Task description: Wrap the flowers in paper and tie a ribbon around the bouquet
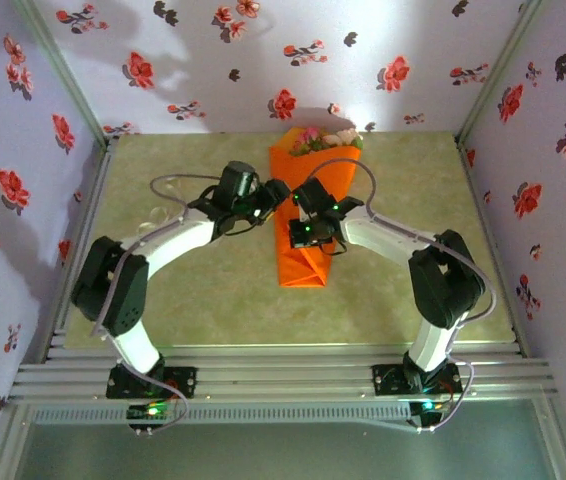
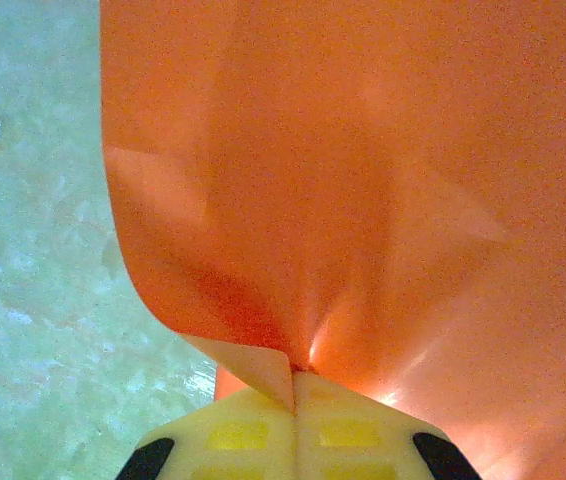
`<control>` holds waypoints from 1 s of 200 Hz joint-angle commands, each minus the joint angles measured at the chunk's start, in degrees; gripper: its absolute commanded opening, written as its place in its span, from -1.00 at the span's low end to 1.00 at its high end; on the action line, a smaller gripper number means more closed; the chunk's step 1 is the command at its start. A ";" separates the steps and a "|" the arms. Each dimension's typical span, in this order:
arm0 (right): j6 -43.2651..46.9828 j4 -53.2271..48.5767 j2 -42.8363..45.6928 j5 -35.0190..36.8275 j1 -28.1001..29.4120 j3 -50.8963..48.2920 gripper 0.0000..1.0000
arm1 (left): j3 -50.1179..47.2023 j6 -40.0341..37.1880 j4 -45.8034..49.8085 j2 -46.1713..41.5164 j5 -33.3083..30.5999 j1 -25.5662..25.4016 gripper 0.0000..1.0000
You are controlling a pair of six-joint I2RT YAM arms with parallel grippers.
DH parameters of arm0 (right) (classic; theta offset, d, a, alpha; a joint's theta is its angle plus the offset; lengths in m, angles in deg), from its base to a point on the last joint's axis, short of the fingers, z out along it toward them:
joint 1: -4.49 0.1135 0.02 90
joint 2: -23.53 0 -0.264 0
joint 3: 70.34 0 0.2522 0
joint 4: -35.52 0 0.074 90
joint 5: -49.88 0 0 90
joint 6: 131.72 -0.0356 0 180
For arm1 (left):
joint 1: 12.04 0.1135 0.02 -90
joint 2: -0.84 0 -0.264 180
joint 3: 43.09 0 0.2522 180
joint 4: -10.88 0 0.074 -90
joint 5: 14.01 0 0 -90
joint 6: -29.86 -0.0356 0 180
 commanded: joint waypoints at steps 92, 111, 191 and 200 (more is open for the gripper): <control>1.04 0.70 0.70 -0.35 0.72 0.29 -1.00 | 6.36 -12.66 14.53 7.82 1.81 -1.47 0.29; 0.73 1.16 1.30 0.18 0.74 -0.37 -1.00 | 5.87 -11.43 13.64 8.72 2.55 -1.56 0.29; 0.08 2.23 3.43 0.94 0.57 -3.23 -1.00 | -9.02 8.83 -12.82 2.87 2.32 0.50 0.38; 0.07 2.32 3.35 0.68 0.57 -3.38 -1.00 | -10.44 11.30 -16.39 3.00 2.99 0.75 0.38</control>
